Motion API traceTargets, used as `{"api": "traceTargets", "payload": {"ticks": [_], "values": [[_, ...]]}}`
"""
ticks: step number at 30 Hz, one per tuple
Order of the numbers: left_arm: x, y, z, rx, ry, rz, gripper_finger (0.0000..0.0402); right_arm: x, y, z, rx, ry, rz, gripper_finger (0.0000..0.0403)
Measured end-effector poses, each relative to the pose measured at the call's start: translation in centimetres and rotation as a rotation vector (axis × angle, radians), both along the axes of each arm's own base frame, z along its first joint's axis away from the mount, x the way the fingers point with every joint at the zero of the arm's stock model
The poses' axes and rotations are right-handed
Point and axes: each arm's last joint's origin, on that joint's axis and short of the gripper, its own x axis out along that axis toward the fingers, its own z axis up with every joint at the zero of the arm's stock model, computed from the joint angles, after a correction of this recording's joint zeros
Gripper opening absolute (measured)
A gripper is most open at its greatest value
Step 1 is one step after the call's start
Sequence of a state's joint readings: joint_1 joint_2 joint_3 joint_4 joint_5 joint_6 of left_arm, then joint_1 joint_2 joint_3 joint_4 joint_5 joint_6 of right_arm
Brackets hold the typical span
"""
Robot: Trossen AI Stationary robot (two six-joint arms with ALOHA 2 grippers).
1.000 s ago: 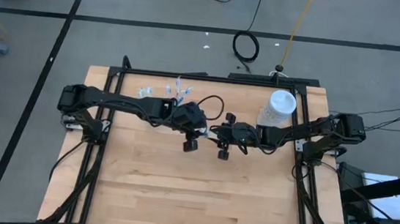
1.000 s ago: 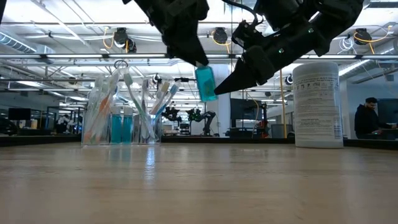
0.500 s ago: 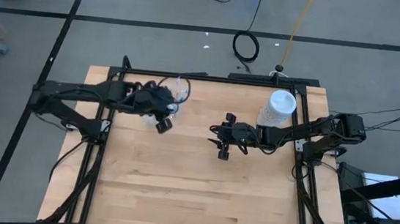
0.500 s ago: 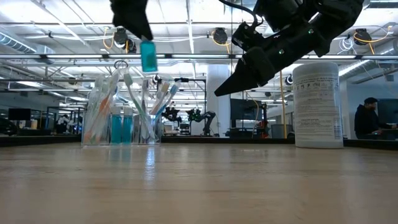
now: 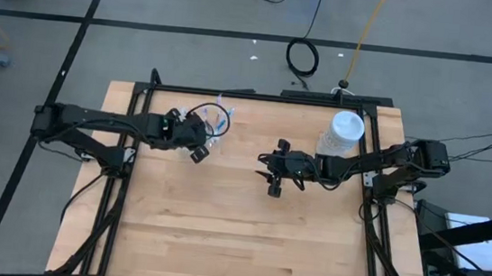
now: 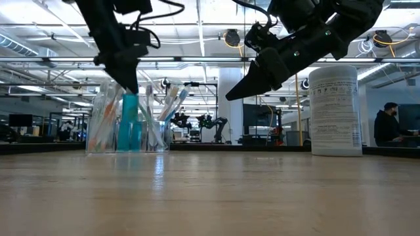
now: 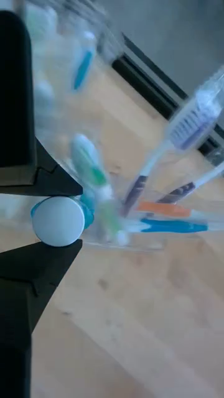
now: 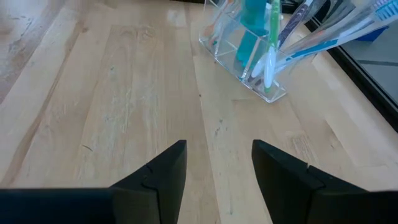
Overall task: Pick & Place toothbrushing station
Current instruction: Put the blue mouthwash into the transparent organizer, then return to home position
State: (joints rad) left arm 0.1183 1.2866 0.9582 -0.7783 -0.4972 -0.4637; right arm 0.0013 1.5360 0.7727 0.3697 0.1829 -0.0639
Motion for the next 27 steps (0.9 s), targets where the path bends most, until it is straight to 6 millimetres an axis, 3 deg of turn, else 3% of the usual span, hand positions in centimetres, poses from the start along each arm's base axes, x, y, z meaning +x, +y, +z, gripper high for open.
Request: {"api": "traceTargets", "payload": {"ticks": [9, 20, 27], "values": [[0.1, 1.6, -0.9, -0.075, -0.067, 0.071, 0.0096, 0.0, 0.0, 0.0, 0.0, 0.001, 0.0, 0.0174], [-0.1, 1.9, -1.1, -0.092, -0.033, 0.051, 0.0173, 0.0, 0.0, 0.0, 0.0, 0.001, 0.0, 0.0174], [-0.1, 1.9, -0.9, -0.078, -0.013, 0.015, 0.0172, 0.0, 0.0, 0.0, 0.0, 0.001, 0.0, 0.0175]]}}
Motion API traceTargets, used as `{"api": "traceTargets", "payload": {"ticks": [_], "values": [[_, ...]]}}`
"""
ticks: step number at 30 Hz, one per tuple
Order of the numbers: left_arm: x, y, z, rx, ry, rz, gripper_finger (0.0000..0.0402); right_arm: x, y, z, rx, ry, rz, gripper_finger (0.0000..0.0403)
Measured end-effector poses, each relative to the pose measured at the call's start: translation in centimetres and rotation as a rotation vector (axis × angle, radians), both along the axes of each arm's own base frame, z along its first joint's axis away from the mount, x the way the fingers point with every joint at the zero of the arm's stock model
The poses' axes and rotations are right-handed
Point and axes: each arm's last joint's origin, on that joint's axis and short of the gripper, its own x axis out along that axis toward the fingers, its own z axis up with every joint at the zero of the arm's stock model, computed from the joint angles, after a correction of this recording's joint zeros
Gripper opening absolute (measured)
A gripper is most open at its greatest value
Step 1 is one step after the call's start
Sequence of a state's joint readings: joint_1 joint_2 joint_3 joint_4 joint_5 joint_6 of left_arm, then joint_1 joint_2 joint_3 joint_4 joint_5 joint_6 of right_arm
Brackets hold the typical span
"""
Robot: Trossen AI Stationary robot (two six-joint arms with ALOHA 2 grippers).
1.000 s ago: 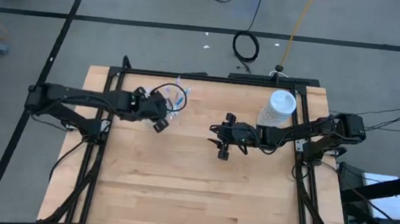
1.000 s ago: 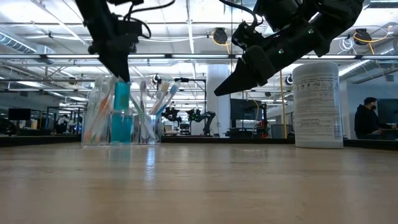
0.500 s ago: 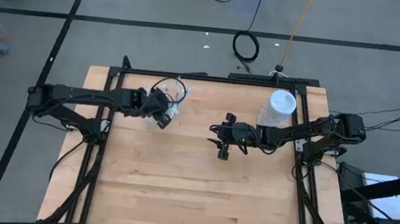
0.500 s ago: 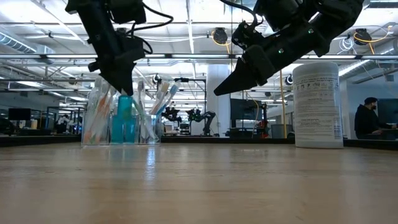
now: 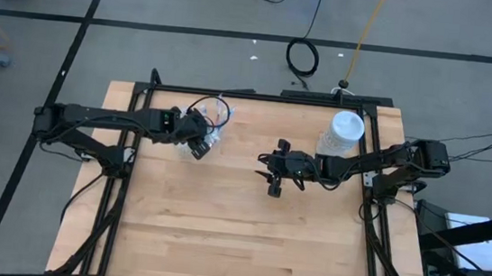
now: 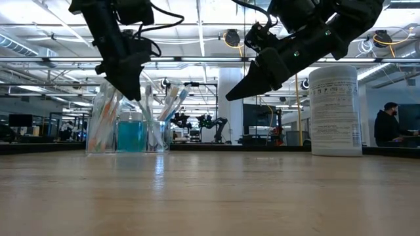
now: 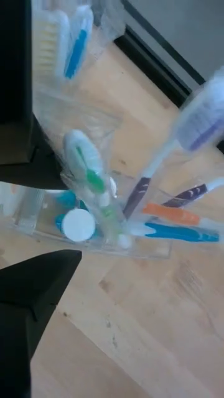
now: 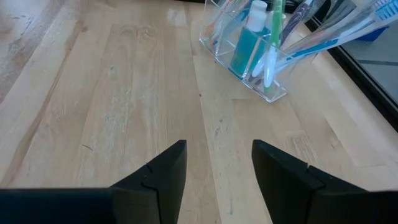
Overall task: Pick & Place toothbrushing station
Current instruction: Return to home position
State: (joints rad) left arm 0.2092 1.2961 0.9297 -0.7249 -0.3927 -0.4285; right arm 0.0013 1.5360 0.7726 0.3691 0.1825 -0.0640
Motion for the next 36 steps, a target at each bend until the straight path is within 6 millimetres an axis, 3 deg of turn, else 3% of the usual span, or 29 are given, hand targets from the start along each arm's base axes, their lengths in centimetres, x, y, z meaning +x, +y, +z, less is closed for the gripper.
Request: {"api": "traceTargets", "payload": {"ticks": [6, 11, 17, 20, 27, 32, 36], "values": [[-0.4, -0.3, 3.3, -0.039, -0.072, -0.038, 0.0137, -0.2, 0.2, 0.3, -0.005, -0.003, 0.012, 0.0171], [-2.1, -1.3, 7.4, -0.061, -0.129, -0.121, 0.0086, -1.4, 1.2, 2.6, -0.018, -0.036, 0.051, 0.0155], [-6.8, -3.0, 11.3, 0.077, -0.277, -0.184, 0.0011, -4.4, 2.9, 6.0, 0.011, -0.076, 0.106, 0.0077], [-9.7, -4.0, 12.1, 0.14, -0.367, -0.233, 0.0009, -6.1, 3.6, 7.1, 0.03, -0.11, 0.138, 0.0021], [-13.1, -5.4, 9.9, 0.235, -0.582, -0.379, 0.002, -10.4, 3.9, 6.8, 0.028, -0.248, 0.189, 0.0006], [-13.8, -5.9, 7.3, 0.336, -0.671, -0.493, 0.0003, -13.9, 3.2, 5.7, 0.082, -0.34, 0.177, 0.0003], [-13.7, -6.2, 5.6, 0.397, -0.742, -0.602, 0.0016, -16.4, 2.7, 4.6, 0.115, -0.424, 0.171, 0.0001]]}}
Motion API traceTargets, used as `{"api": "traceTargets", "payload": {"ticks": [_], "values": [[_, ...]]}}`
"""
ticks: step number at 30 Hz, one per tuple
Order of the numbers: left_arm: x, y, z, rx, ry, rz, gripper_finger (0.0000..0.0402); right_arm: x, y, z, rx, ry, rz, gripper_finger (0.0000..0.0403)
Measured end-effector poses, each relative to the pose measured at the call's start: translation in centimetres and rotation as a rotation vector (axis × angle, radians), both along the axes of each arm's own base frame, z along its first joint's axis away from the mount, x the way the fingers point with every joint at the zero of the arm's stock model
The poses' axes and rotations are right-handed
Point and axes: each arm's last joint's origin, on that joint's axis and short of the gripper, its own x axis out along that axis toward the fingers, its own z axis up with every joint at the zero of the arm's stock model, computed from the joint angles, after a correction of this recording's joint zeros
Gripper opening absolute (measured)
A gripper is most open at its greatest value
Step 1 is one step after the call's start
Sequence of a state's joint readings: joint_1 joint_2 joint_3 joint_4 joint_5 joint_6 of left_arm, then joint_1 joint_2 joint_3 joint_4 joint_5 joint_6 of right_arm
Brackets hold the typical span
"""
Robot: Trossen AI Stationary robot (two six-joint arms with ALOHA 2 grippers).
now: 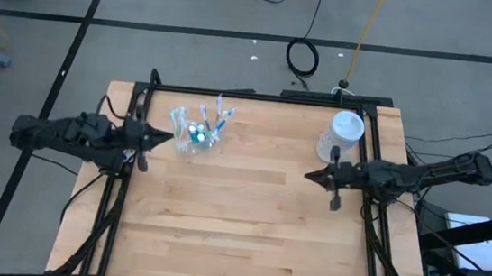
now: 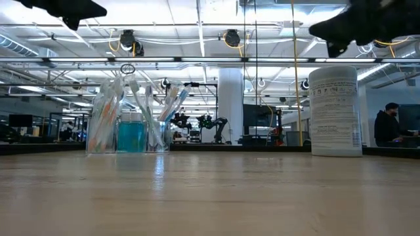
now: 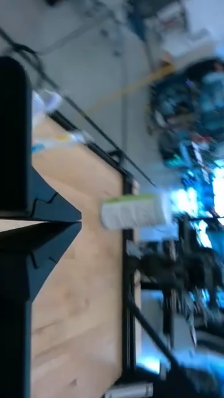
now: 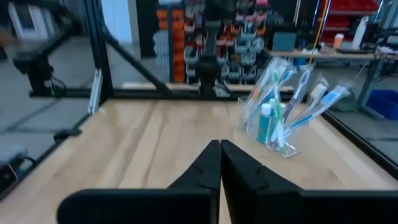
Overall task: Pick & Place toothbrushing station
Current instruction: Return to home position
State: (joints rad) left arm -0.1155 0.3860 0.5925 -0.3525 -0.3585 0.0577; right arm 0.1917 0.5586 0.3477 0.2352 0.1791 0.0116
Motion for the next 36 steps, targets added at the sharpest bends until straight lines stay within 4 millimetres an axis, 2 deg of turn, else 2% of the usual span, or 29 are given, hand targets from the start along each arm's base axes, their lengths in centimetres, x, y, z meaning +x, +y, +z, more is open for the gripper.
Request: {"api": "traceTargets", "payload": {"ticks": [6, 10, 15, 20, 24, 28, 36], "values": [[0.3, -0.4, -2.2, 0.125, -0.129, -0.117, 0.0008, -2.8, -0.5, -1.5, 0.038, -0.121, 0.012, 0.0001], [0.4, -0.5, -4.1, 0.18, -0.219, -0.149, 0.0007, -3.9, -0.5, -2.2, 0.026, -0.172, 0.103, 0.0001], [0.5, -0.6, -7.3, 0.191, -0.282, -0.174, 0.0022, -4.7, -0.4, -2.9, 0.025, -0.156, 0.184, 0.0001], [0.5, -0.7, -10.4, 0.191, -0.364, -0.201, 0.0005, -4.7, -0.4, -4.2, -0.005, -0.137, 0.183, 0.0001], [0.4, -0.9, -10.6, 0.176, -0.358, -0.258, 0.001, -4.4, -0.5, -5.7, 0.017, -0.086, 0.168, 0.0], [0.5, -0.9, -10.7, 0.176, -0.35, -0.264, 0.002, -4.4, -0.7, -5.7, 0.048, -0.097, 0.142, 0.0], [0.7, -0.9, -11.9, 0.101, -0.228, -0.276, 0.0004, -4.3, -0.9, -6.0, 0.047, -0.075, 0.126, 0.0]]}}
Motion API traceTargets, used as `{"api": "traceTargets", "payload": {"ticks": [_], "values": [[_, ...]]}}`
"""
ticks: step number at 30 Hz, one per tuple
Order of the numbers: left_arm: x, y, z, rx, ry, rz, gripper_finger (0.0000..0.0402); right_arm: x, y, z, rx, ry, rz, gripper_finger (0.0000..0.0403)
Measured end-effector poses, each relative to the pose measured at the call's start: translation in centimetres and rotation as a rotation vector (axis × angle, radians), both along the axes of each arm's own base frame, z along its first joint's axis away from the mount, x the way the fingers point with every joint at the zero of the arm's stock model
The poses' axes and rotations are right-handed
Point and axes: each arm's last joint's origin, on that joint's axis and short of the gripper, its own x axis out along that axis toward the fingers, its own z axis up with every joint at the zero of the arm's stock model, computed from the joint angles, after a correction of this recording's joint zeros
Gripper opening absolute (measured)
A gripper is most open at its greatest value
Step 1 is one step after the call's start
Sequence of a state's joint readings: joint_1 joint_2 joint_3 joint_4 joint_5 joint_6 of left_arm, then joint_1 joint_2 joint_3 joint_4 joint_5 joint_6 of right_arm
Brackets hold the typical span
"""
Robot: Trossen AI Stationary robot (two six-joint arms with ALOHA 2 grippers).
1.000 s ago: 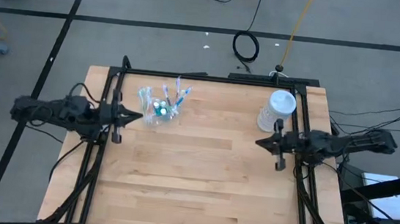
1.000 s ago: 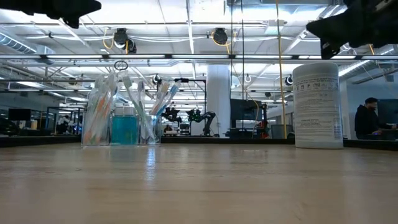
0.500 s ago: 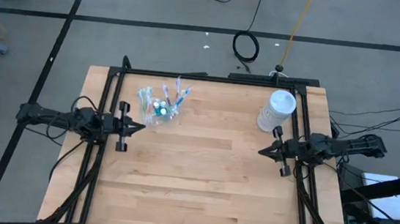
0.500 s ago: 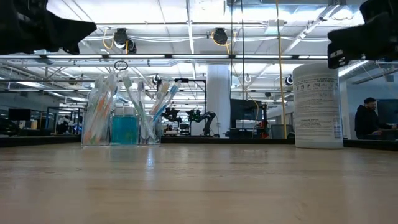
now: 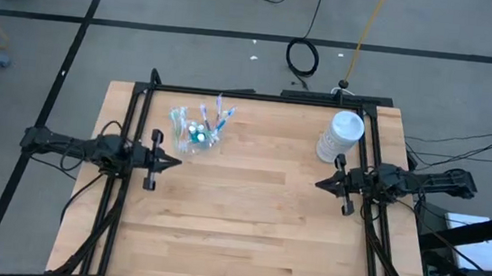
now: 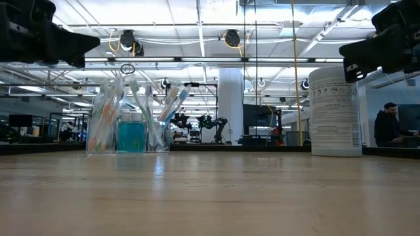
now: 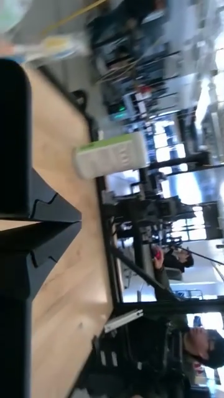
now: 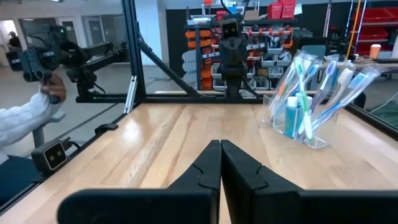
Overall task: Pick & Place toothbrushing station
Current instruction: Return to home position
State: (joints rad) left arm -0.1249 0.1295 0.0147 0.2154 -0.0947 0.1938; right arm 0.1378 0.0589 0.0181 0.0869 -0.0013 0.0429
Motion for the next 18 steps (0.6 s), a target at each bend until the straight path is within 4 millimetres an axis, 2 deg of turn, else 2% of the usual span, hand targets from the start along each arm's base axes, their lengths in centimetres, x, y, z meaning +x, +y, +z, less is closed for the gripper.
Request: {"api": "traceTargets", "payload": {"ticks": [5, 18], "values": [[0.03, 0.0, -0.28, -0.137, 0.033, -0.012, 0.0026, 0.0, 0.0, -0.02, -0.002, 0.002, 0.0, 0.0], [0.03, 0.0, -0.28, -0.143, 0.033, -0.012, 0.0037, 0.0, 0.0, -0.02, -0.002, 0.001, 0.0, 0.0002]]}}
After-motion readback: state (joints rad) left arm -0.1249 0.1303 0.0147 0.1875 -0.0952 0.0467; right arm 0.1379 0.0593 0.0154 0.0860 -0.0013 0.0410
